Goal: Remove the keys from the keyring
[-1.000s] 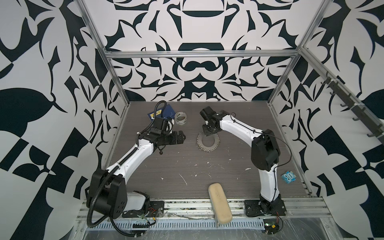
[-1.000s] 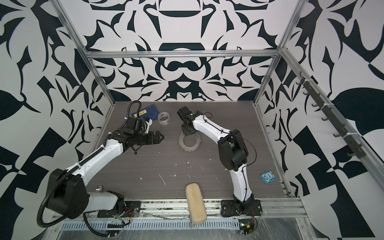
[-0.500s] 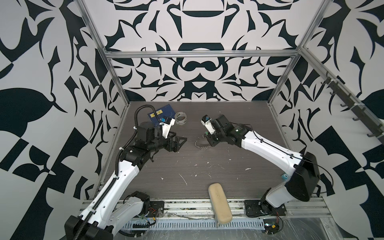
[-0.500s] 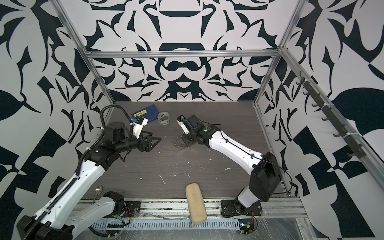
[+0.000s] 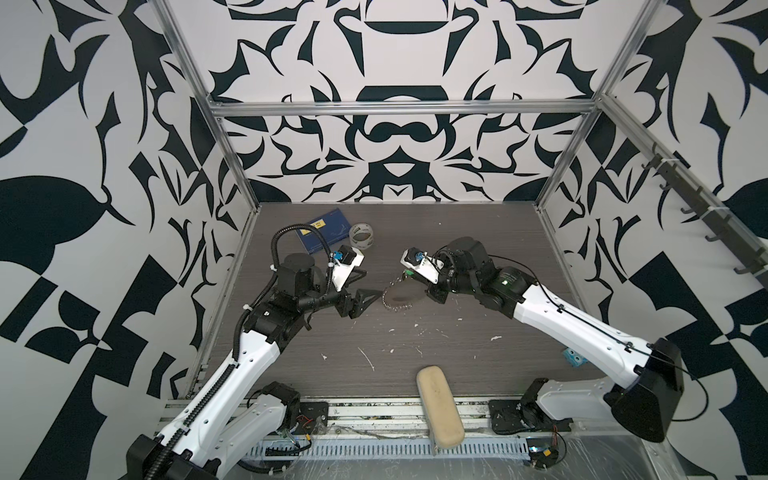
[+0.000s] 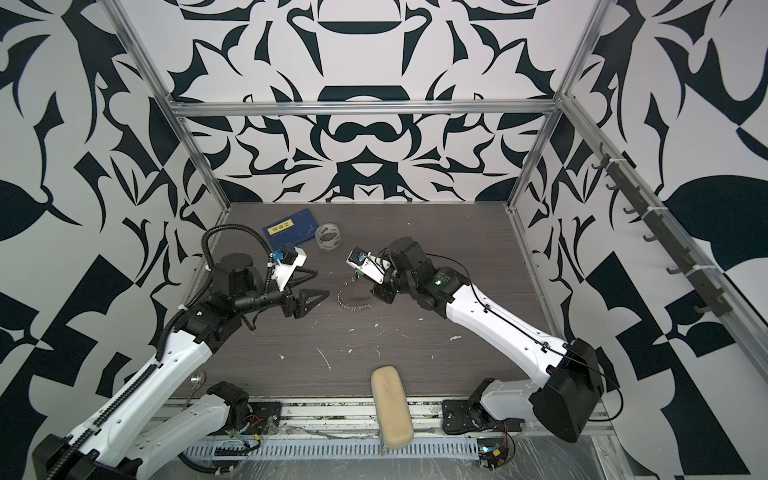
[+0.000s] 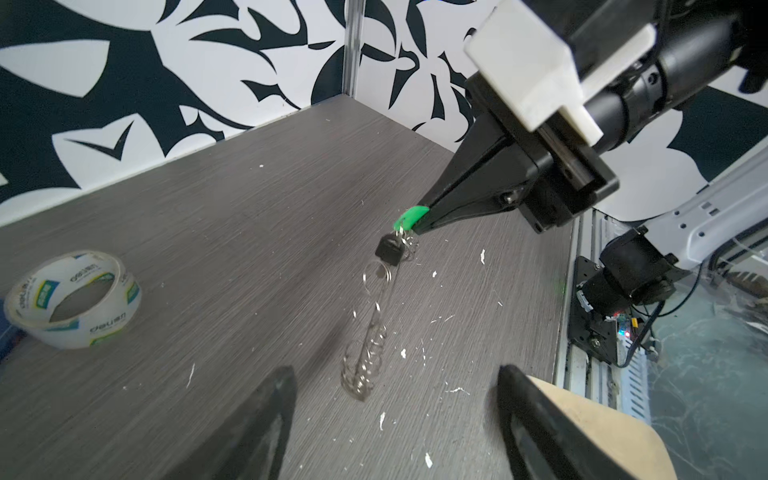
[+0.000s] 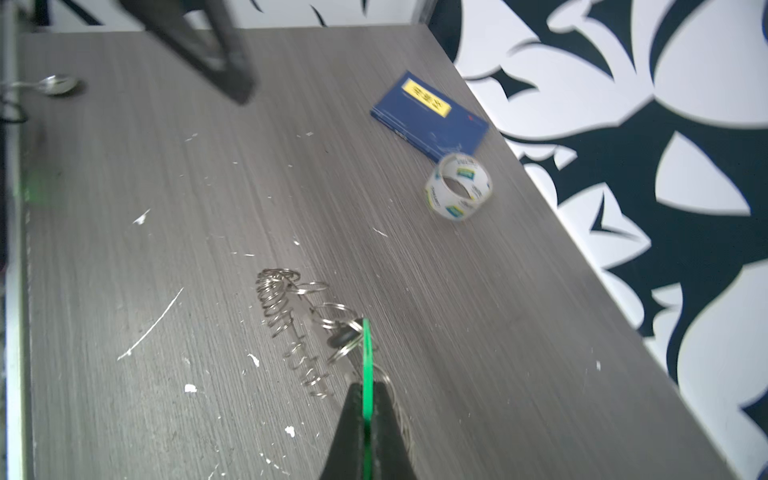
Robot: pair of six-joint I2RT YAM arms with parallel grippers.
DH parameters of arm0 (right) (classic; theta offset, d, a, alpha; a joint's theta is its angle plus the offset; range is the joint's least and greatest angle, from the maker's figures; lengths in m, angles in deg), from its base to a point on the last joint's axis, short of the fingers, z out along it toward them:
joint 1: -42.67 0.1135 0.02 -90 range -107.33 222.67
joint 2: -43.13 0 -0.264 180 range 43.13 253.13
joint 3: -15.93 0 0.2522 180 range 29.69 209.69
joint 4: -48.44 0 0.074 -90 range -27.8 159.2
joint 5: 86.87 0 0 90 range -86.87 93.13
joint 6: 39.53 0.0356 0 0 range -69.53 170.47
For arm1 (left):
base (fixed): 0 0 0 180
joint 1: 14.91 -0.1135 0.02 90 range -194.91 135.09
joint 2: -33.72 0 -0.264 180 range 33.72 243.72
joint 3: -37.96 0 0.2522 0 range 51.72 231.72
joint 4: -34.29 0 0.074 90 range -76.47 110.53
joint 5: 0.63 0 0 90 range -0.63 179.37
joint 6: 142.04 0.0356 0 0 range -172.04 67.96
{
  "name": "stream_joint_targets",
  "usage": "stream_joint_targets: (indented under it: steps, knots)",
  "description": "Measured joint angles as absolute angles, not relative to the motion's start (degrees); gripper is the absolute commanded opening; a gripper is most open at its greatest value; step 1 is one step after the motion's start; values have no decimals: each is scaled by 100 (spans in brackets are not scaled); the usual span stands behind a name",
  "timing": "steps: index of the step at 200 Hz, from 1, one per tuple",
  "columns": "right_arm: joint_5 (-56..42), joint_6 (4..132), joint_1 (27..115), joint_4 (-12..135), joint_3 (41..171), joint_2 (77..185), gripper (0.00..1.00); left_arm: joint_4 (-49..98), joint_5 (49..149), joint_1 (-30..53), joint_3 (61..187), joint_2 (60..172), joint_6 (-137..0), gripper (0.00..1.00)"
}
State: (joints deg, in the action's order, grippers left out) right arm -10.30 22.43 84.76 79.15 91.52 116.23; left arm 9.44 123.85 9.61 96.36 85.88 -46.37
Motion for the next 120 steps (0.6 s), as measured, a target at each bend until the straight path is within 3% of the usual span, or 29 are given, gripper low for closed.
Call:
stream_joint_targets:
  steps: [24,76,120]
  knots:
    - [-1375,1752,8476,7196,8634,11435,0,970,12584,961,9639,8618,-4416,74]
    - [-1952,1468,8476,6053,8262,11452,0,979,12581,961,9639,8765,-4099,76]
    - [-2180,1201,8476,5257,7788,11452,0,959,12396,961,9645,8959,-3739,70]
